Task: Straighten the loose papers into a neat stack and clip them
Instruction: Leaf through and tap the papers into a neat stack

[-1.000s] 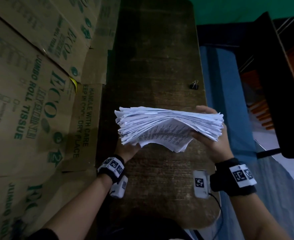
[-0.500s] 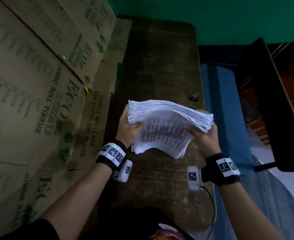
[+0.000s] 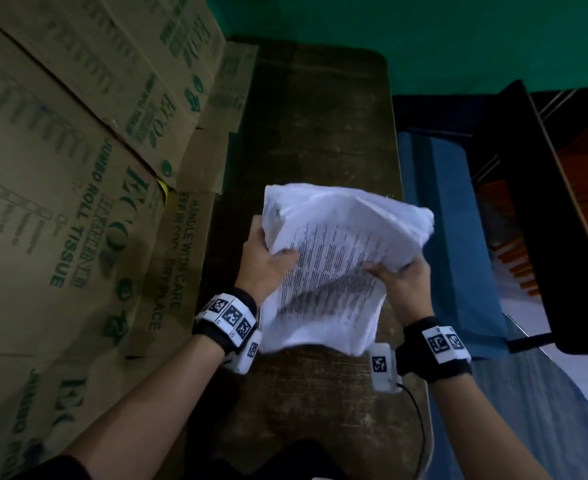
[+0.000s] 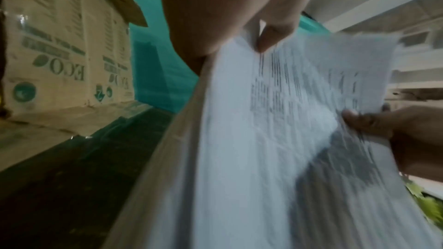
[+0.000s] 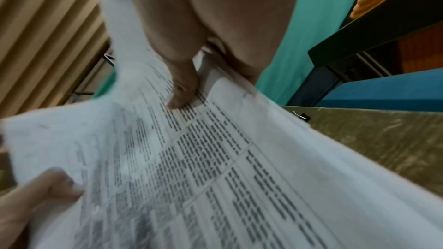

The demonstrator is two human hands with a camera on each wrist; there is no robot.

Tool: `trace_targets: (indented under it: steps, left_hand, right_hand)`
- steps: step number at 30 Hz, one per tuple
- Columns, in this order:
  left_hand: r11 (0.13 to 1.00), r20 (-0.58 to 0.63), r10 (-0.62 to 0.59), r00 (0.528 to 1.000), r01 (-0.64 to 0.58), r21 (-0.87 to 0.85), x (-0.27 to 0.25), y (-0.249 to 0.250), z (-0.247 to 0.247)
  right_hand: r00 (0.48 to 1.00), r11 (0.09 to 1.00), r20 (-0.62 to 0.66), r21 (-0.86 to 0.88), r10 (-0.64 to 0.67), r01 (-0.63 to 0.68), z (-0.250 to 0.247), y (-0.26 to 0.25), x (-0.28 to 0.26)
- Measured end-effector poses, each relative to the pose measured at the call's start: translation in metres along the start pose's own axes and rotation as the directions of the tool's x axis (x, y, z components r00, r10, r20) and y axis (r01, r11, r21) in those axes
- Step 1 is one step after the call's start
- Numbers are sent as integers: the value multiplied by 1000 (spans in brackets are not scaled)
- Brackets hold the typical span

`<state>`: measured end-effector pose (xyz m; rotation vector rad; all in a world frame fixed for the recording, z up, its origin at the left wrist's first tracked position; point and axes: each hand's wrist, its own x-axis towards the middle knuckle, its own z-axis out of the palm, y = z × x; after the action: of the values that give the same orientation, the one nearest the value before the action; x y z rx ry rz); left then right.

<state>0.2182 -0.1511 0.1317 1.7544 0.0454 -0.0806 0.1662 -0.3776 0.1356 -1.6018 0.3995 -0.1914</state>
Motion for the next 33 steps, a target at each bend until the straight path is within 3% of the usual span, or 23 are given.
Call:
trace_targets:
  steps: [3,7,11,18,22,25,27,30,33]
  left_hand:
    - [975,56,-220,974,222,-17,23,-27,3]
    - [824,122,-566,815,565,42,43,-96,12]
    - [725,121,-689,715,681,102,60,-143,22]
    - [695,-2,-667,745,624,356,76,-125,24]
    - [740,-77,-574,815,557,378,93,-119,33]
    - [718,-89,-567,819,544,435,96,-127,39]
    - [716,-66,-596,800,567,406,102,-131,34]
    - [736,61,-598,799,517,437,120,-131,23]
    - [702,163,-581,797,390,596,139,-122,18]
  right_hand:
    - [987,983,49,-114,153,-147,4,23,28]
    - [921,866,72,-375,384,-331,16,86,61]
    - [857,766,94,-505,507,-398,28,132,81]
    - [841,646,52,-666,538,-372,42,132,115]
    - [860,526,31,-802,510,-283,55,136,115]
    - [855,454,37,-859,518,-238,56,138,117]
    - [869,426,31,-880,494,-211,46,132,133]
    - [942,411,-8,-898,335,-154,30,105,182]
    - [979,237,44,-971,200,-5,21,90,240]
